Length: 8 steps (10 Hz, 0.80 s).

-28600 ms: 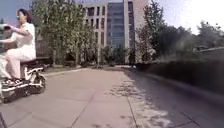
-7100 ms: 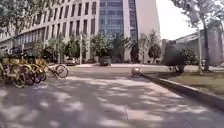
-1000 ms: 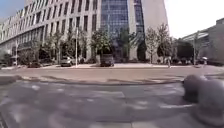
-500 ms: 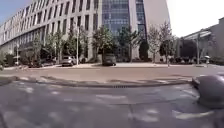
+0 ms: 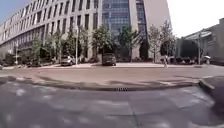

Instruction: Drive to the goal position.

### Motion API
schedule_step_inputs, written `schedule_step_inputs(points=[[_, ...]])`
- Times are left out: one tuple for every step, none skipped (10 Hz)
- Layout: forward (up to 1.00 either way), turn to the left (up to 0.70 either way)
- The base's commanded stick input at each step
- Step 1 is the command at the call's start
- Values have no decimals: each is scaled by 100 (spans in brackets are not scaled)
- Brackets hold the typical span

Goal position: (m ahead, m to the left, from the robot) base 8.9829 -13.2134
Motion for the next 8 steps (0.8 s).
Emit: schedule_step_inputs(points=[[70,14],[70,14],[70,9],[70,0],[70,0],[70,0],[70,0],[70,0]])
